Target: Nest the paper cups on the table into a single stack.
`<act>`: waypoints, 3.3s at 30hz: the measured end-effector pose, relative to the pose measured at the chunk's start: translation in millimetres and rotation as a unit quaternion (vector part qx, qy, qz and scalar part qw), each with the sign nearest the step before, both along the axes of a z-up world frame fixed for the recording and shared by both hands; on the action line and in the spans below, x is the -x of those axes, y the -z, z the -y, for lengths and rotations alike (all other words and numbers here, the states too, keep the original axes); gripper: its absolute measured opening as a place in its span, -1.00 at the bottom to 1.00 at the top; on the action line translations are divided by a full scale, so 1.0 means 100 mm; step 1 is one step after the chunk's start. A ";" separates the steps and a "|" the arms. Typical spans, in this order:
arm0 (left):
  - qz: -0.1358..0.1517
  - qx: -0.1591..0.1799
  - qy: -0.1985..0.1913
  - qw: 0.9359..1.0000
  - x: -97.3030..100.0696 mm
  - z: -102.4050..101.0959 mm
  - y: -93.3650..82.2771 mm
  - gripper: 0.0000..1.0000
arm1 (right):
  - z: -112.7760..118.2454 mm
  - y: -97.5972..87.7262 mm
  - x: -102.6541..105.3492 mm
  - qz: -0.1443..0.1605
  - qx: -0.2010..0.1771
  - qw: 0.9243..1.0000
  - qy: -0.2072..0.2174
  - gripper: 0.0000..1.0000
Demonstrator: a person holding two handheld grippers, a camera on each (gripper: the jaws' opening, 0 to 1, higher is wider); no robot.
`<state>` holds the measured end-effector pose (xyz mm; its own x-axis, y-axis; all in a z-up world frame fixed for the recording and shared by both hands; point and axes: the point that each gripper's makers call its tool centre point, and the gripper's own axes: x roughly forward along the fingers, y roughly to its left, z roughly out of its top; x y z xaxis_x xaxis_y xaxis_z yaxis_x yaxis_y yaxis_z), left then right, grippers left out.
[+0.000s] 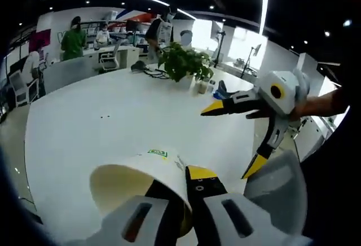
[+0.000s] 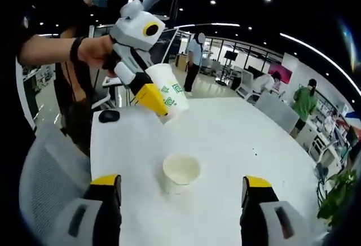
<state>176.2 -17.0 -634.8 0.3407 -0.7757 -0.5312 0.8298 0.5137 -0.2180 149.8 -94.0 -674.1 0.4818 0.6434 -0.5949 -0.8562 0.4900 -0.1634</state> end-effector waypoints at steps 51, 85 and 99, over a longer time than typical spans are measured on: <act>0.013 -0.315 0.241 0.918 -0.01 0.42 1.01 -1.00 | 0.24 0.37 0.49 -0.041 -0.030 0.996 0.079 0.90; 0.009 -0.309 0.239 0.920 -0.02 0.45 1.00 -0.71 | 0.35 0.41 0.47 -0.046 -0.042 0.993 0.099 0.86; 0.011 -0.205 0.123 0.971 -0.14 0.25 0.87 -0.31 | 0.34 0.45 0.35 -0.056 -0.069 0.988 0.124 0.86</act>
